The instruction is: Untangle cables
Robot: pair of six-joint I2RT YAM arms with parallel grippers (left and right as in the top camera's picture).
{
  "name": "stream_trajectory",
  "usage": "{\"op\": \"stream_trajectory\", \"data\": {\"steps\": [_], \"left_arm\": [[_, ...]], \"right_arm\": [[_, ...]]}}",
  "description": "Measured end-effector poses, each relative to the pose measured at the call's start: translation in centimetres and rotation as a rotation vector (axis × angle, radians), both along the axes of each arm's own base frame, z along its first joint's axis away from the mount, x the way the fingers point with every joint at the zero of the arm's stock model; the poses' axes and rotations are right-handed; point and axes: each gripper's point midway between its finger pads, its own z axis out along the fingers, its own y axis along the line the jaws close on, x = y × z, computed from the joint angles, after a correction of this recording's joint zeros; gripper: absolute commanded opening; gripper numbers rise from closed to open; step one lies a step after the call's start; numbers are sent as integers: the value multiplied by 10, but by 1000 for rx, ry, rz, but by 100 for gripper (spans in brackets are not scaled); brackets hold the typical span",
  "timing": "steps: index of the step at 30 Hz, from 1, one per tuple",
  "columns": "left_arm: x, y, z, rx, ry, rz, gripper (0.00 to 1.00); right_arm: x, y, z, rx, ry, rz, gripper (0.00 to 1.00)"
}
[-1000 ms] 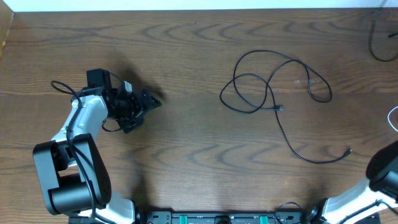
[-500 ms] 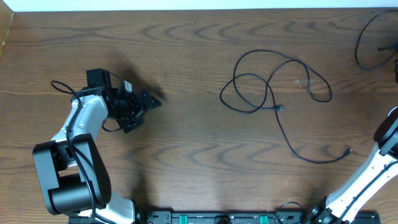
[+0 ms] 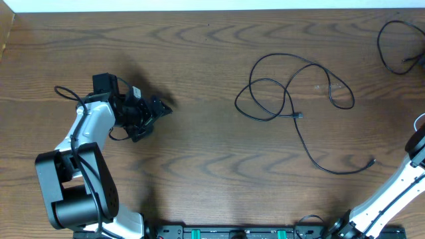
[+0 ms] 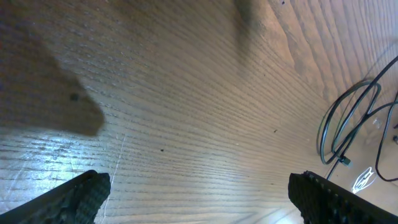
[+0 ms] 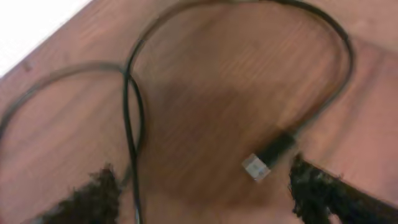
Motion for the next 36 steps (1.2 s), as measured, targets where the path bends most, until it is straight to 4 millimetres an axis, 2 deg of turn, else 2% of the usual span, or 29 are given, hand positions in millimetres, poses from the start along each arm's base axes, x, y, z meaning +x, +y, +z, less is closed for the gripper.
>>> {"op": "stream_trajectory", "data": {"steps": [2,5,6,9,10,12,15,16,19,22,26,27,31,34,36], "left_arm": [[0,0,0,0,0,0,98],[0,0,0,0,0,0,98],[0,0,0,1,-1,0,98],[0,0,0,1,-1,0,98],[0,0,0,0,0,0,98],[0,0,0,0,0,0,98],[0,0,0,0,1,0,98],[0,0,0,0,0,0,98],[0,0,0,0,0,0,98],[0,0,0,0,0,0,98],[0,0,0,0,0,0,98],[0,0,0,0,0,0,98],[0,0,0,0,0,0,98],[0,0,0,0,0,0,98],[0,0,0,0,0,0,98]], "right_arm": [[-6,5,21,-10,25,16,99],[-14,23,71,-6,16,54,99],[-16,32,93,-7,0,75,99],[-23,72,143,26,-10,152,99],[-24,89,154,43,-11,186,99],[-26,125,162,97,11,255,99],[-34,186,143,222,124,350,99],[-37,214,129,270,188,397,99],[-42,260,110,307,296,485,99],[-46,312,90,255,420,584,99],[-57,354,68,190,527,683,99],[-65,372,54,169,578,737,99],[-77,390,24,124,642,794,99],[-95,395,-13,114,706,810,97],[-108,400,-28,132,738,835,99]]}}
